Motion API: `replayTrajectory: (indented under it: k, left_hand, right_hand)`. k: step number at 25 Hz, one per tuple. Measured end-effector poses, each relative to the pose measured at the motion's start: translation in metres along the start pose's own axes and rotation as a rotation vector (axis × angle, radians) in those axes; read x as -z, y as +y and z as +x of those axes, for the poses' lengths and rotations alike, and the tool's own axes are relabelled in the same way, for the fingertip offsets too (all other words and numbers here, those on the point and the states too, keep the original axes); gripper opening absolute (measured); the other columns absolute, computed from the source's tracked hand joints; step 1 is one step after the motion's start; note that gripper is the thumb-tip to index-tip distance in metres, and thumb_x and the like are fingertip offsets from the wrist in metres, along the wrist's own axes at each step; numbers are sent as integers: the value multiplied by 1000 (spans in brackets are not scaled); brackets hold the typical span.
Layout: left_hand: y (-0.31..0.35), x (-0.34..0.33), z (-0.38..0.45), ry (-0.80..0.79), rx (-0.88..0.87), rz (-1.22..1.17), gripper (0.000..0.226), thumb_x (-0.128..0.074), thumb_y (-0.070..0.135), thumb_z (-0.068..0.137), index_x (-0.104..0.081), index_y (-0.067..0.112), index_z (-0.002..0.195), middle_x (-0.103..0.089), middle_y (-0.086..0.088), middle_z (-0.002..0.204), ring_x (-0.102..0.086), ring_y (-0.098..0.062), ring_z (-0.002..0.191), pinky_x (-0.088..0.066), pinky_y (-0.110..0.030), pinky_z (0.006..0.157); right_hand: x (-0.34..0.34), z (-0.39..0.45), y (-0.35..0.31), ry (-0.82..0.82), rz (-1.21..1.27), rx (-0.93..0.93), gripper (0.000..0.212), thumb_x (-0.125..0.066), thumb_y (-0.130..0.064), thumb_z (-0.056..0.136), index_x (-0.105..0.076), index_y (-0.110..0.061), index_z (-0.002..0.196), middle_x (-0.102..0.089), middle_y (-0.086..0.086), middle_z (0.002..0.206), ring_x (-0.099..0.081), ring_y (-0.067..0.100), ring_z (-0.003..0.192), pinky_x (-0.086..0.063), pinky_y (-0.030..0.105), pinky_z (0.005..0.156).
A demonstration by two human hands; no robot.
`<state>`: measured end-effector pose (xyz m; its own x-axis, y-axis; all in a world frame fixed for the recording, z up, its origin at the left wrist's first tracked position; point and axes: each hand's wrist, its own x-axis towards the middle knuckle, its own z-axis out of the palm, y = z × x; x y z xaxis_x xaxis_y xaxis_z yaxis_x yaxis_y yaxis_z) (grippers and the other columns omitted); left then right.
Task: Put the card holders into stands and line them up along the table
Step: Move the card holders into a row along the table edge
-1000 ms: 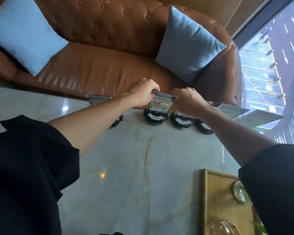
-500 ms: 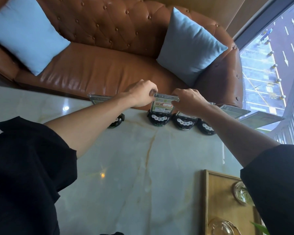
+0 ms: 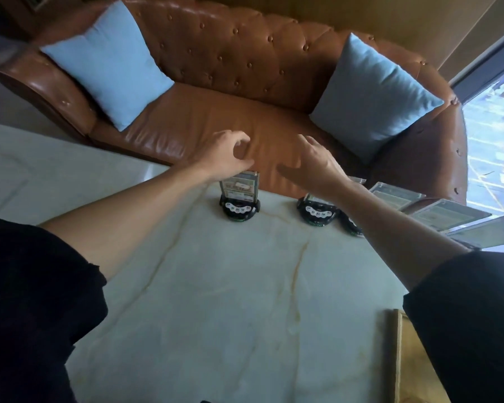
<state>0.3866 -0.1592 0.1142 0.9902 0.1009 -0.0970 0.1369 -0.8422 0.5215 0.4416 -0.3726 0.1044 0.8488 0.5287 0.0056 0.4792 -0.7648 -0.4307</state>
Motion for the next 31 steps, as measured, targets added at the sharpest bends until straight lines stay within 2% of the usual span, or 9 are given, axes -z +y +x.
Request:
replayTrajectory:
  k: [3,5,8,10,15,17,19,28,31]
  left_hand:
    - [-29,1,-13,-92,19,39,49,-77,32,79,-65,20,126,-67,-1,120,-62,-19,112,-48,-28,86]
    - [-48,-5,-16,-121,20,54,31,-75,25,82,-71,21,113,-73,0,109,-68,-20,101,-53,-32,81]
    - [-63,-16,-13,-80,9,2,15,-69,16,89,-75,16,102,-75,-3,94,-69,-23,88,-53,-34,73]
    - [-63,-21,-6,-37,-10,-18,11,-68,13,89,-74,15,99,-73,-3,88,-67,-24,84,-52,-34,71]
    - [-36,-37,18,-37,-98,4,13,-68,15,90,-74,16,101,-67,2,87,-60,-18,81,-42,-28,68]
    - [-24,-46,25,-34,-125,3,13,-68,15,90,-74,16,102,-72,-2,93,-59,-18,82,-43,-29,69]
    - [-14,-53,30,-49,-143,-12,14,-68,15,90,-75,17,103,-74,-3,97,-63,-19,85,-47,-30,70]
    - [9,-64,43,-74,-151,-37,17,-66,13,92,-74,16,106,-74,-3,102,-61,-18,87,-49,-30,73]
    - [9,-64,44,-76,-137,-41,15,-66,13,91,-74,16,103,-73,-3,98,-61,-20,86,-49,-30,71]
  right_hand:
    - [-28,6,-25,-113,34,90,47,-62,-36,87,-49,-19,129,-64,8,110,-62,31,96,-52,43,82]
    - [-47,8,-34,-186,-10,103,43,-59,-31,91,-51,-22,132,-68,6,111,-65,29,98,-53,42,83]
    - [-62,14,-37,-196,-17,44,25,-50,-19,95,-63,-23,116,-71,7,96,-67,30,86,-54,37,71]
    - [-61,19,-34,-178,-17,-7,24,-45,-15,94,-66,-21,104,-69,7,88,-65,32,78,-53,36,65]
    - [-44,23,0,-88,-137,2,24,-47,-15,91,-67,-19,103,-73,7,88,-66,32,84,-44,40,90]
    - [-38,22,15,-78,-167,-4,25,-46,-18,93,-66,-22,108,-73,4,88,-66,29,87,-35,45,104]
    - [-32,20,29,-85,-192,-4,25,-45,-21,95,-65,-23,109,-73,2,87,-67,26,87,-30,49,111]
    - [-23,6,49,-102,-195,-48,21,-46,-20,96,-66,-19,104,-66,0,74,-65,28,80,-35,48,108]
    - [-21,4,46,-103,-171,-63,24,-45,-20,97,-66,-20,109,-72,4,84,-66,29,85,-36,47,108]
